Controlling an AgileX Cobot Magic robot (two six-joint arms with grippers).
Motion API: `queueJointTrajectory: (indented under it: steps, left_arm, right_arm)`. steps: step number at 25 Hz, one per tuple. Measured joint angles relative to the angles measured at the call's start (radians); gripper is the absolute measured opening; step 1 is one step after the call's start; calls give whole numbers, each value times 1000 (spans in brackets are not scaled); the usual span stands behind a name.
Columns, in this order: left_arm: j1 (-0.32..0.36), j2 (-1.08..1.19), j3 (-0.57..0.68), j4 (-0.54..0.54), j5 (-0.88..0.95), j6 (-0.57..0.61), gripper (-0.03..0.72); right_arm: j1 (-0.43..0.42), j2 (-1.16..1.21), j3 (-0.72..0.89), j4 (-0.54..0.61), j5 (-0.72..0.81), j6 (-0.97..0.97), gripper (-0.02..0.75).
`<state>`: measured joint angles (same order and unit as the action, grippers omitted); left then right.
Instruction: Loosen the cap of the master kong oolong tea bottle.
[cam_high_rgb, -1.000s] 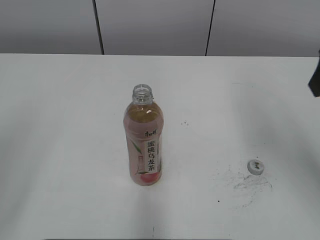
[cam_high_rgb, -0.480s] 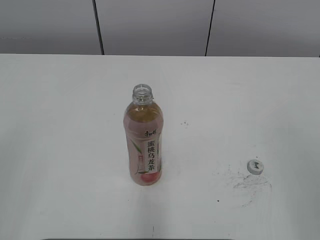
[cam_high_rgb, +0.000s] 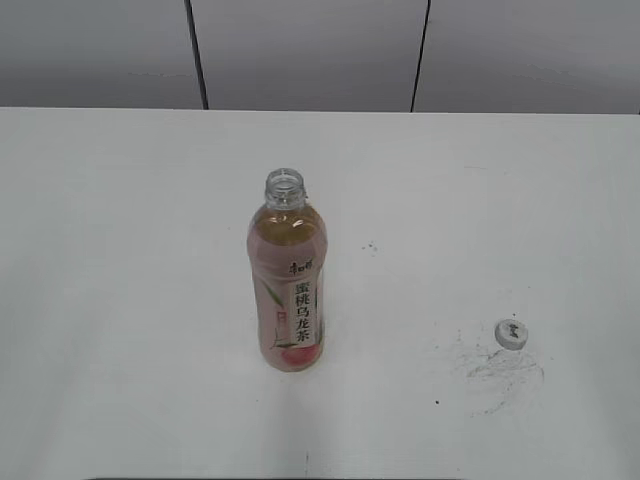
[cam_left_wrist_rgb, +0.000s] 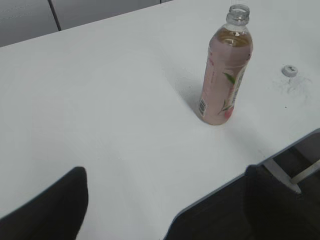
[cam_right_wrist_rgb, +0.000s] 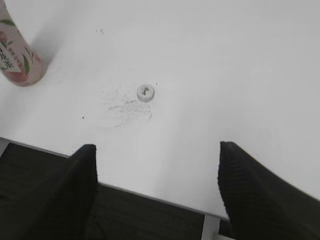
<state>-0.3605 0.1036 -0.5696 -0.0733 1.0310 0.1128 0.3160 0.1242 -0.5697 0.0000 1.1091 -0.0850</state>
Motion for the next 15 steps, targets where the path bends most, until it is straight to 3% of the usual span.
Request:
queueJointTrajectory:
  steps: [15]
  left_arm:
    - [0, 0, 0, -2, -7, 0, 564]
  right_arm:
    - [0, -5, 55, -12, -11, -3, 559]
